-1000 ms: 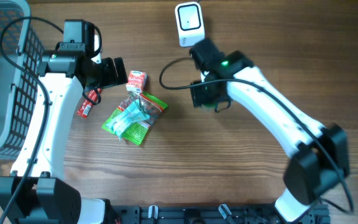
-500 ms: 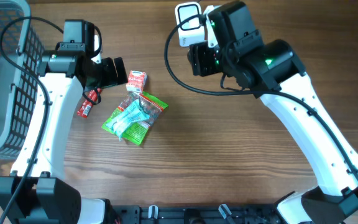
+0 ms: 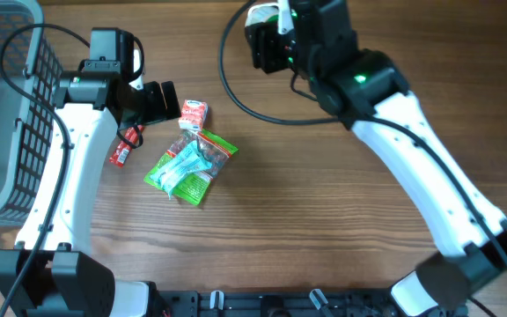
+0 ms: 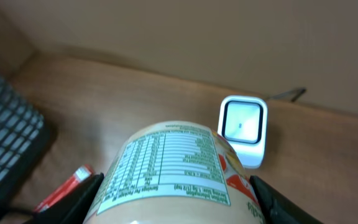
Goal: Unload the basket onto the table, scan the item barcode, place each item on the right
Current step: 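Lift the jar and hold its label against the white scanner, then carry the jar right and set it down on the table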
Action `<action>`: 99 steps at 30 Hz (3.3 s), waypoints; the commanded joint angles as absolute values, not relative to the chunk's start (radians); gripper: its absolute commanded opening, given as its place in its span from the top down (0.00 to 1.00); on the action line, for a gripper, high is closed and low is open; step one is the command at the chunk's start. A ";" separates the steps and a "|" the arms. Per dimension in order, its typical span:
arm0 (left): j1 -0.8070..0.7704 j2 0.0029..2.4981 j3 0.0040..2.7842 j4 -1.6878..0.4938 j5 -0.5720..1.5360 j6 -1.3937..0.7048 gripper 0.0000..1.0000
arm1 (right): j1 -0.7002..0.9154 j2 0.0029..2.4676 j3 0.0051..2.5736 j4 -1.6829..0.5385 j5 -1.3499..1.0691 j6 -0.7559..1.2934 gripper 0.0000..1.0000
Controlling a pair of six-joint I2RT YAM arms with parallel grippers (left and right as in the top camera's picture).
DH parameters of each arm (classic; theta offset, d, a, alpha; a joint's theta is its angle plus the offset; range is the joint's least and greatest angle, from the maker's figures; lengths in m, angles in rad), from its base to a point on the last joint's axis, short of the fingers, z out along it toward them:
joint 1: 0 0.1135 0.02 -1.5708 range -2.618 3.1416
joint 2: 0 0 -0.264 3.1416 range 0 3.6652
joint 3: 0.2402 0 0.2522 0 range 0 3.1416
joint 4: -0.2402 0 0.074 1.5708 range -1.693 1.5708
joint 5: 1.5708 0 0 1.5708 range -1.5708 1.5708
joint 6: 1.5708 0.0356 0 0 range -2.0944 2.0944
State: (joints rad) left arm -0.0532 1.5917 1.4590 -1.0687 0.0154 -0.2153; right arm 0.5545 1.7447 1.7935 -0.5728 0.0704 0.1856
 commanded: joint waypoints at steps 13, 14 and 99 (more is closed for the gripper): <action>-0.054 1.592 1.459 -1.067 0.010 -0.218 0.00 | 0.521 2.157 1.787 0.083 0.305 -0.014 0.75; -0.054 1.592 1.459 -1.067 0.010 -0.218 0.00 | 0.513 2.184 1.787 0.117 0.306 -0.027 0.75; -0.054 1.592 1.459 -1.067 0.010 -0.218 0.00 | 0.343 1.663 1.369 -1.040 0.010 0.060 0.96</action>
